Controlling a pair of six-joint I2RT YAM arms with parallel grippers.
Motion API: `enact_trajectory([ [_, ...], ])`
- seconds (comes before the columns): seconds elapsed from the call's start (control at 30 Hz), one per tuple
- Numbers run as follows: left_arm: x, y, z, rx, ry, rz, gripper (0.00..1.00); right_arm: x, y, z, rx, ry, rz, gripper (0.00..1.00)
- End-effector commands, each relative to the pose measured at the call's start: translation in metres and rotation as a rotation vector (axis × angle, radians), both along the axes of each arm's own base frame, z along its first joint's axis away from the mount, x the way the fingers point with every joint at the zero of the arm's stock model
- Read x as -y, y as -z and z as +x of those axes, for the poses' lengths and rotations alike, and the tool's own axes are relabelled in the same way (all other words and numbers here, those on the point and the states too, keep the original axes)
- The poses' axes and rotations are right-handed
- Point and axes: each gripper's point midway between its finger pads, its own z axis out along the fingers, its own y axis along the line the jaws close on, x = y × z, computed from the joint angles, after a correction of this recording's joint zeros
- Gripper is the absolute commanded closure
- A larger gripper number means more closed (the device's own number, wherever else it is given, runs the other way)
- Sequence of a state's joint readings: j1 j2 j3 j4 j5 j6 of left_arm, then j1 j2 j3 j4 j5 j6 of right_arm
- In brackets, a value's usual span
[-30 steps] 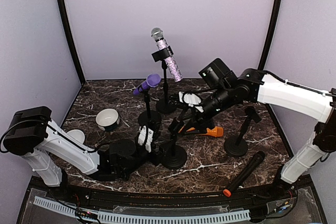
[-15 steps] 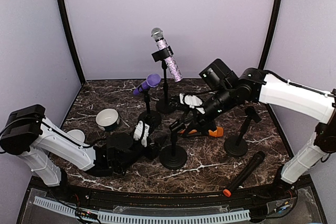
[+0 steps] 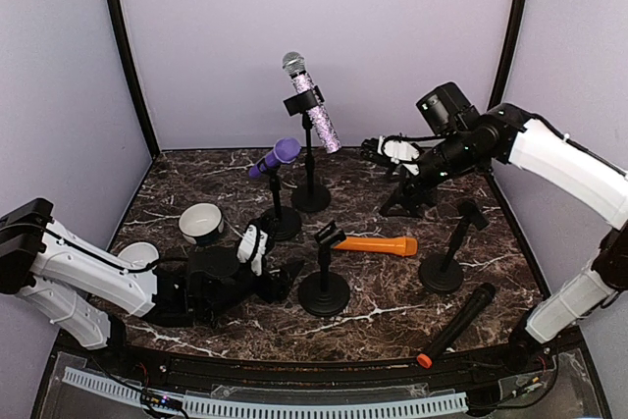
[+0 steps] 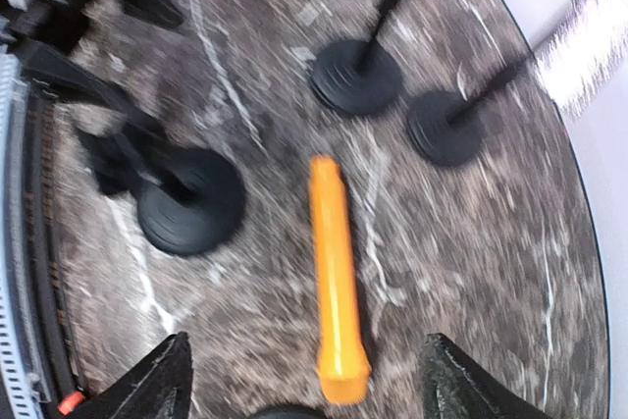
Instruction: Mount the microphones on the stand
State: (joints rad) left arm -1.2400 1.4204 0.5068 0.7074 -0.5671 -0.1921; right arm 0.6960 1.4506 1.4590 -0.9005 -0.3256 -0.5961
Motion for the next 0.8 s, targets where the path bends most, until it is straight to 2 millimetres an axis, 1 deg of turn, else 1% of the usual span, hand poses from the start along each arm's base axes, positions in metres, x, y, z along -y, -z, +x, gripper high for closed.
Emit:
enact_trajectory([
  [0.0, 0.002, -0.011, -0.005, -0.031, 0.018, -0.035, 0.21, 0.037, 0.045, 0.031, 0.05, 0.051, -0.263, 0.16],
  [0.07, 0.002, -0.013, -0.005, -0.035, 0.015, -0.04, 0.21, 0.043, 0.066, 0.04, 0.018, 0.054, -0.331, 0.15],
  [0.13, 0.0, -0.017, -0.004, -0.033, 0.006, -0.052, 0.2, 0.045, 0.086, 0.043, -0.025, 0.042, -0.373, 0.15],
  [0.27, -0.007, -0.021, -0.005, -0.032, -0.009, -0.089, 0.19, 0.047, 0.117, 0.053, -0.067, 0.044, -0.453, 0.15],
  [0.37, -0.012, -0.021, -0.005, -0.032, -0.017, -0.083, 0.19, 0.047, 0.132, 0.065, -0.092, 0.074, -0.505, 0.15],
  [0.53, -0.017, -0.02, -0.007, -0.037, -0.02, -0.084, 0.19, 0.051, 0.147, 0.071, -0.131, 0.084, -0.58, 0.16],
  [0.63, -0.02, -0.021, -0.007, -0.037, -0.025, -0.094, 0.19, 0.058, 0.162, 0.07, -0.137, 0.079, -0.627, 0.18],
  [0.77, -0.022, -0.02, -0.008, -0.038, -0.027, -0.095, 0.19, 0.068, 0.185, 0.064, -0.177, 0.071, -0.696, 0.21],
])
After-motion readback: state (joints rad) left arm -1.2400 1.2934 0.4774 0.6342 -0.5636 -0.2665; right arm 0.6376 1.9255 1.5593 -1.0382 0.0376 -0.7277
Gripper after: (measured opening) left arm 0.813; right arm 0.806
